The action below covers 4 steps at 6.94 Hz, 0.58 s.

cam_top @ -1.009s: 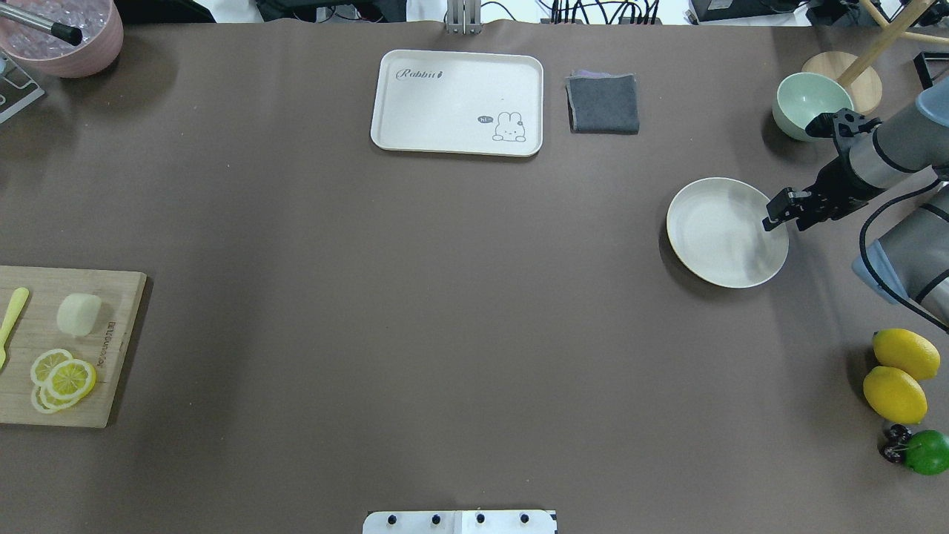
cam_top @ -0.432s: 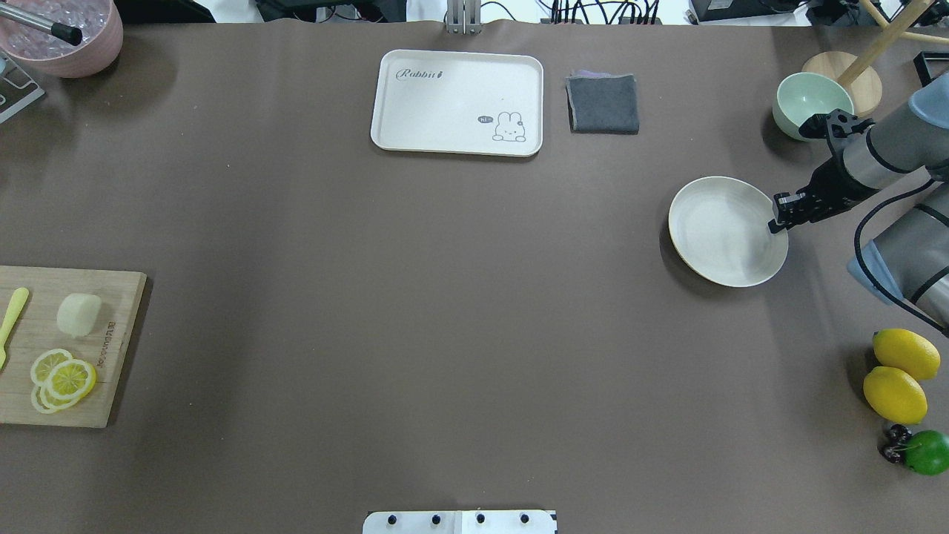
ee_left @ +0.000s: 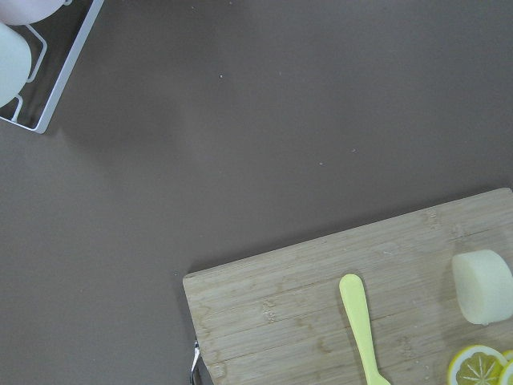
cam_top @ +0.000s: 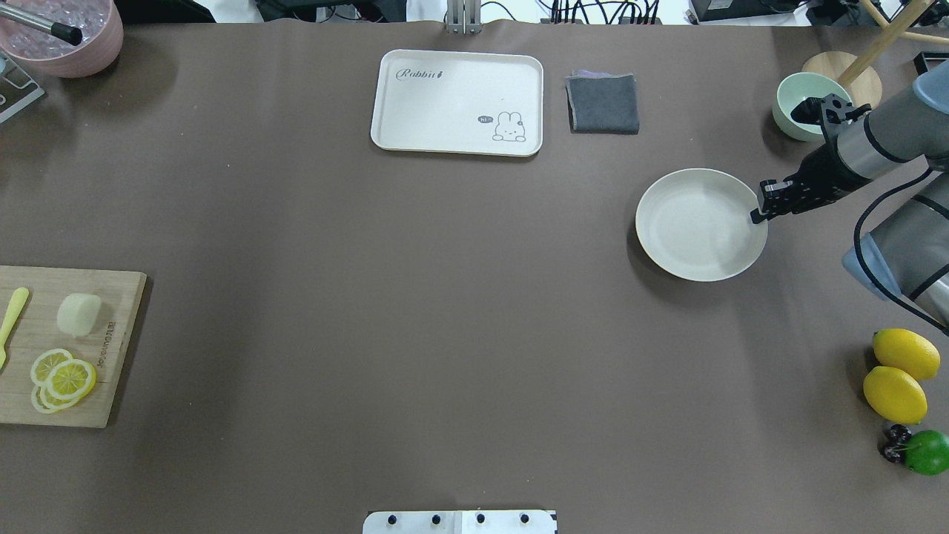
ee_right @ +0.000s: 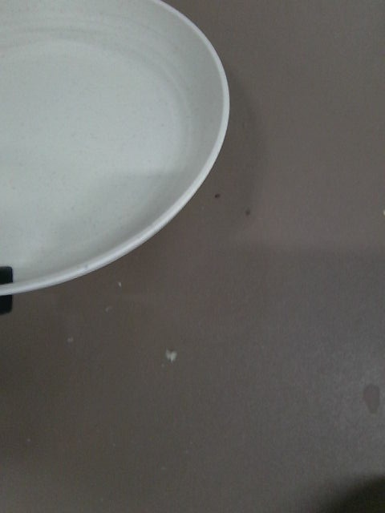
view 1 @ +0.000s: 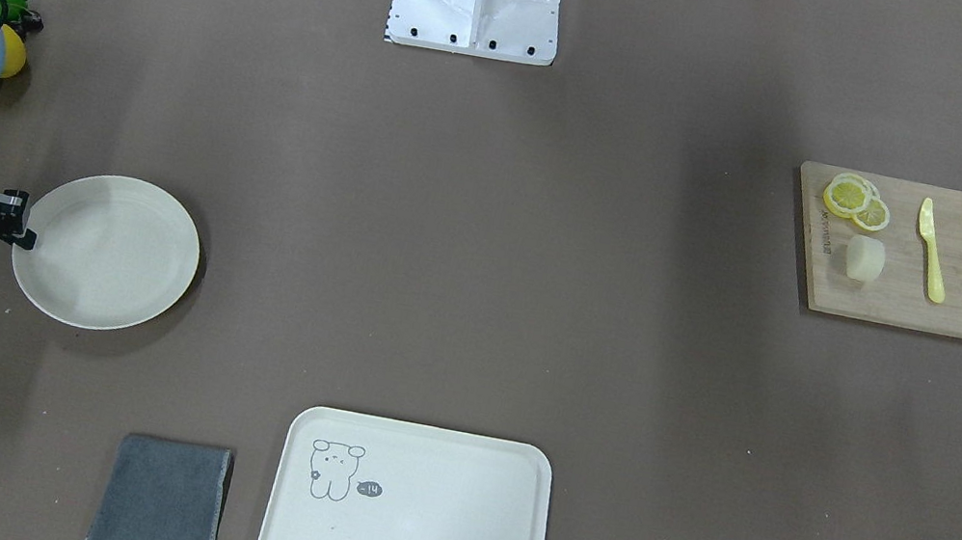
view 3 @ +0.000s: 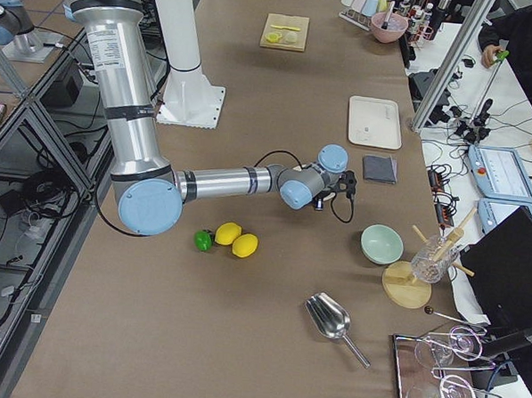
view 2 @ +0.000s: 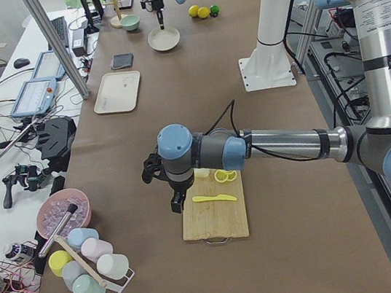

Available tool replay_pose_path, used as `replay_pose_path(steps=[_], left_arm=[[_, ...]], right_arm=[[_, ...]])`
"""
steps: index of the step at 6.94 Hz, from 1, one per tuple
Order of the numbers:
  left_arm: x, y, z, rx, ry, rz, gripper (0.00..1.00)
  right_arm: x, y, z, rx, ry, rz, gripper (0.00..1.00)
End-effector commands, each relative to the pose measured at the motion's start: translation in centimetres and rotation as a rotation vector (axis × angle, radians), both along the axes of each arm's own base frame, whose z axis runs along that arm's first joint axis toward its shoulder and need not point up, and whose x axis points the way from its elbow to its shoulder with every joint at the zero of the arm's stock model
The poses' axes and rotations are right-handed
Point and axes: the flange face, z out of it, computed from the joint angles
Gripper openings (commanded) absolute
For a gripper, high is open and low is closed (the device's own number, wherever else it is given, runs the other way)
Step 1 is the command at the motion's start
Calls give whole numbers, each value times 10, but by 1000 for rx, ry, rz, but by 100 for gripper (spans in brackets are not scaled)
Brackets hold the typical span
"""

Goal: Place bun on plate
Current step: 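Drag the white plate with the right gripper toward the table centre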

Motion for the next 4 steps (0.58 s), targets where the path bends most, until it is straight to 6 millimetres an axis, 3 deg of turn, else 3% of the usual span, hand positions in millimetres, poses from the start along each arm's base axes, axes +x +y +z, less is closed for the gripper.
replay_pose_path(steps=[1,2,3,4], left_arm=[[42,-29,-31,-82,7,-71,98],[79,-33,-38,-58,-22,-63,98],[131,-34,-50,-86,-1,-94,98],[179,-32,-40,-74,-7,-120,98]], right_arm=[[-45,41,-94,-115,-108,31,0],[-79,63,-135,-166,-143,33,0],[-127,88,-161,-172,-141,48,0],[-160,105,-175,-169,-138,53,0]])
